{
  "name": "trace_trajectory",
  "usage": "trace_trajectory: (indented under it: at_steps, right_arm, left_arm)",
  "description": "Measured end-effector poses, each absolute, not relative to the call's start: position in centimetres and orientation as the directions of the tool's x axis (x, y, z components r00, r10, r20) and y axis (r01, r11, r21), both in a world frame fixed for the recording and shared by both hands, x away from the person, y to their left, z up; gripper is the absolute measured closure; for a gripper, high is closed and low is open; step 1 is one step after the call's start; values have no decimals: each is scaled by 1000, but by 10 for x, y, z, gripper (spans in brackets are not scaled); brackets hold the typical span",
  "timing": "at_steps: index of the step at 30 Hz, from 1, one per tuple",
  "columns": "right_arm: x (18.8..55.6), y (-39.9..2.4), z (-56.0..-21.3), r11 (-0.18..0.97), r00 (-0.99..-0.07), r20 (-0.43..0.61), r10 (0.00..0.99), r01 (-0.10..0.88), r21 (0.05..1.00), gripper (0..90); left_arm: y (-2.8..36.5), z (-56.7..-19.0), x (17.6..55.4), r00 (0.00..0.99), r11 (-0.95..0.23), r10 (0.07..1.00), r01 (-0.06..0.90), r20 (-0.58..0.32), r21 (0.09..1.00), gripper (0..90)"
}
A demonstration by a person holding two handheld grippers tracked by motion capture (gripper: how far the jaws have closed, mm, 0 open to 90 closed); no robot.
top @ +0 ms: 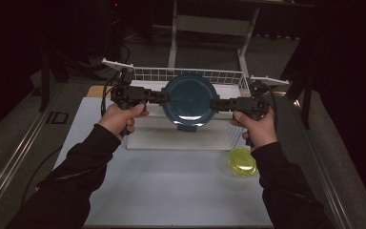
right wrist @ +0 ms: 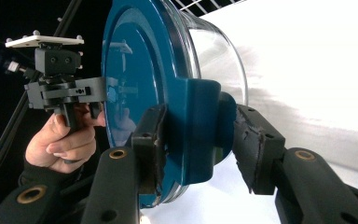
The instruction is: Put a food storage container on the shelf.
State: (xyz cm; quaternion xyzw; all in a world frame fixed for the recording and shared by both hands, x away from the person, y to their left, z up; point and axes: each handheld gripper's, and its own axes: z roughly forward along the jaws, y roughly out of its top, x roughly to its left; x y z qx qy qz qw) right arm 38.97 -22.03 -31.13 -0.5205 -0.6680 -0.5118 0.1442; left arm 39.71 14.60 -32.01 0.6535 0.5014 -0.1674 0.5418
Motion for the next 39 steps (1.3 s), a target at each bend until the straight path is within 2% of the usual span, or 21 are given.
trace_trajectory:
  at_steps: [12,17,30,39]
  right_arm:
    - [408,-220,-313,-99,-367,741,562,860,500,555]
    - [417,-222,-315,-109,-326,766,553,884,455,547]
    - [433,-220,-323,-152,-249,798,549,909,388,493]
    - [432,-216,-315,-129,-297,728,619,875,467,475]
  left_arm:
    - [145,-325,419,408,107,464,856,-787,506,566]
    - [145,-331,426,387,131,437,866,-812,483,563]
    - [147,-344,438,338,174,435,878,-835,446,511]
    - [143,-338,434,374,164,489,848,-788,505,497]
